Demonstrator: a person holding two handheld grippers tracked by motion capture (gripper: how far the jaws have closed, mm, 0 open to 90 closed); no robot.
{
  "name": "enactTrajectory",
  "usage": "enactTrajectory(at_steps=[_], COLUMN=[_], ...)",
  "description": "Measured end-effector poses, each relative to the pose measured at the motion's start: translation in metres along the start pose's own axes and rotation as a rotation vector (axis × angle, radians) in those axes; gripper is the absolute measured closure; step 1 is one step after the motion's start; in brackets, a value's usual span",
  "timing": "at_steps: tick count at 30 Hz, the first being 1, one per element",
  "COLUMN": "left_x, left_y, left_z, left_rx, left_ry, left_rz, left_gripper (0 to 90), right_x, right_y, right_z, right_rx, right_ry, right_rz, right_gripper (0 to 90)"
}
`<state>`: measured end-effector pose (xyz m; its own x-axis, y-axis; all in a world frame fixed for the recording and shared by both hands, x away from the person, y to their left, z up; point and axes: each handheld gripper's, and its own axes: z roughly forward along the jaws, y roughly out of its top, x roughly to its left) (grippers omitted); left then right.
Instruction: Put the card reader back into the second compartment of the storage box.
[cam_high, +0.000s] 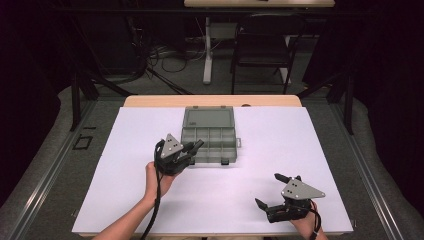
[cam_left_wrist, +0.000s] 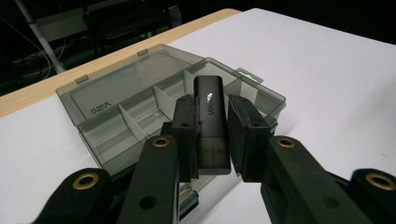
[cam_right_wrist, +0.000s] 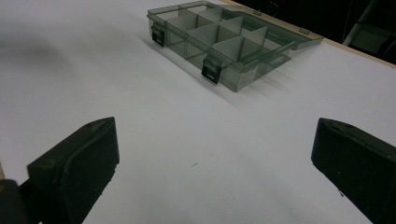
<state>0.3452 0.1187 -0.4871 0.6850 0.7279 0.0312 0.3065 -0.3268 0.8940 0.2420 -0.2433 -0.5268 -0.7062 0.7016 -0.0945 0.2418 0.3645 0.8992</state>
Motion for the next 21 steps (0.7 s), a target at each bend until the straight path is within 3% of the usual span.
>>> enactTrajectory(at_steps=[21], left_x=[0.006], left_y=[0.008], left_z=[0.018], left_rx=[0.009], left_ry=[0.033], left_rz=[-0.001], left_gripper=[73.7], right_x=[-0.001], right_y=[0.0], right_z=[0.001], right_rx=[0.001], right_ry=[0.003], right_rz=[0.003], right_gripper=[0.5])
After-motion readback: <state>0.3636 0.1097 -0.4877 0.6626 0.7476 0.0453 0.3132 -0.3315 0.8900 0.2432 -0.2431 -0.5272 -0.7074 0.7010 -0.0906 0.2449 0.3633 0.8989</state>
